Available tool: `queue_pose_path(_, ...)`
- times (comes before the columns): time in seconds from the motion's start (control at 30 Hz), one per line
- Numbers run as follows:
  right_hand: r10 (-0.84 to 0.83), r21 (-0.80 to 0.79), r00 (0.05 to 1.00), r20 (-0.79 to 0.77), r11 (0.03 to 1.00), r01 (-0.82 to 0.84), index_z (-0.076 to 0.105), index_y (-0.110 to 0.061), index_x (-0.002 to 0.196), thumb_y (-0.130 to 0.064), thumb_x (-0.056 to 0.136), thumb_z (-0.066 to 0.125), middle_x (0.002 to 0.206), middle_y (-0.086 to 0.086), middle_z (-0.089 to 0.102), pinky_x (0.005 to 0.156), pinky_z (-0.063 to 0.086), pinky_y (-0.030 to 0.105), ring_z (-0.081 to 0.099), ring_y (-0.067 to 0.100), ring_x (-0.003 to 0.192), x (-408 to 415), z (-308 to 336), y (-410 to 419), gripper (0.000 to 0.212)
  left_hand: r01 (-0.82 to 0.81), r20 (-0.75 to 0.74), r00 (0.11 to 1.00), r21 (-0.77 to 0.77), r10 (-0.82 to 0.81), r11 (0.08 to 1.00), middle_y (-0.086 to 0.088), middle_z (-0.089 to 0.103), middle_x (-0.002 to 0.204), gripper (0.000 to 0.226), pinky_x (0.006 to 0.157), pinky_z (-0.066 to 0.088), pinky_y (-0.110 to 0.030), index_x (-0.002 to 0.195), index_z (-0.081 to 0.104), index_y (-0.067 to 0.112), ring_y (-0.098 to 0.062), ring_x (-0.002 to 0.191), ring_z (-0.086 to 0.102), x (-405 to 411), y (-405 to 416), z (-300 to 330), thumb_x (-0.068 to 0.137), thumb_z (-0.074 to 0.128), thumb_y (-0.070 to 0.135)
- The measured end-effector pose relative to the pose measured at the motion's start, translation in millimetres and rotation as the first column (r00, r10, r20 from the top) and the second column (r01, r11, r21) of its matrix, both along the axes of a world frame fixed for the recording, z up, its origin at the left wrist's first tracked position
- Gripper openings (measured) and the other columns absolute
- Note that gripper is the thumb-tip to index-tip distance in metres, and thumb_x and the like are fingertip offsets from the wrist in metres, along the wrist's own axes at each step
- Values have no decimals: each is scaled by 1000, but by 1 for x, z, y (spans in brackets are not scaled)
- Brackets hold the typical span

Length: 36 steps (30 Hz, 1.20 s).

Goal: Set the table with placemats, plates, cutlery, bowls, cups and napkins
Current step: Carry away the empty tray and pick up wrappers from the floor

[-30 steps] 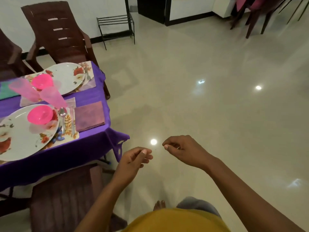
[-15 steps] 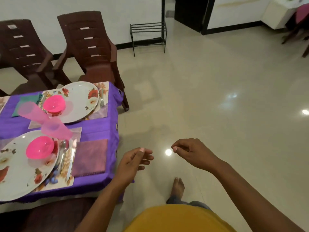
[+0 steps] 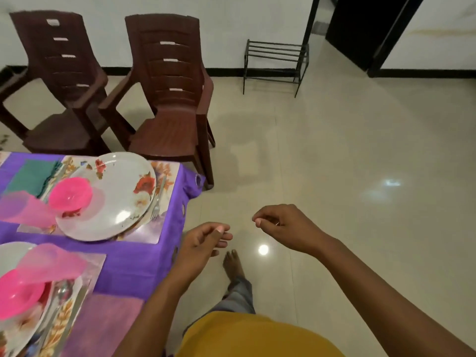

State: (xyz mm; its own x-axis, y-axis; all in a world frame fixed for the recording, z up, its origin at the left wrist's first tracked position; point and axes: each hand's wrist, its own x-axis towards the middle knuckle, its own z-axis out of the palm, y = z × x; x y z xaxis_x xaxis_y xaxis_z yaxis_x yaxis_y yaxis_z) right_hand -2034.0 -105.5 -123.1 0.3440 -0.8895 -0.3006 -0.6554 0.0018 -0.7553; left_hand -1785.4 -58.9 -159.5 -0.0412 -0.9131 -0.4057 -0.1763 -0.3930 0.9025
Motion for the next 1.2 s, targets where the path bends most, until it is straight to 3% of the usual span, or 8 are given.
queue_pose_path(0.3,-36,14,999,-11,999,36,76,-28,116,-35,103,61,106,-19,72,79,46,15,65,-4,95,15,5,-179,21,44,28,999,-11,-43,999,3,80,103,19,89,56,-41,112,74,24,-22,99,74,12,-197,4,107,56,27)
queue_pose_path(0.57,22,23,1000,-11,999,-22,75,-24,118,-32,104,60,111,-13,73,81,47,16,65,2,99,25,-5,-323,22,56,45,997,-12,-55,998,6,79,102,21,85,57,-33,114,74,25,-16,97,74,10,-332,12,106,57,33)
queue_pose_path(0.87,275,48,959,-63,961,-272,76,-26,114,-34,102,62,106,-15,73,86,54,26,66,2,95,17,-27,-506,20,-122,111,988,90,112,989,10,79,104,18,87,53,-30,114,73,29,-10,99,73,1,-449,-11,106,57,34)
queue_pose_path(1.0,426,60,895,-135,905,-422,75,-28,110,-35,100,62,103,-15,73,87,57,34,66,4,93,20,-31,-590,18,-238,164,962,124,216,963,14,78,100,22,88,56,-34,106,74,33,-8,96,73,-7,-495,-15,99,61,49)
queue_pose_path(1.1,527,37,822,-214,845,-533,75,-28,110,-36,97,64,103,-12,74,86,58,39,68,8,91,34,-34,-650,19,-321,171,939,111,300,941,9,78,99,47,87,58,-37,102,75,32,-12,95,73,-6,-523,-20,80,57,69)
queue_pose_path(1.2,583,32,762,-281,800,-600,73,-26,118,-38,96,66,109,-7,75,87,58,38,69,13,94,58,-32,-697,26,-390,171,913,107,370,915,7,78,98,36,82,56,-32,103,76,28,-10,93,72,-3,-551,-23,89,63,59)
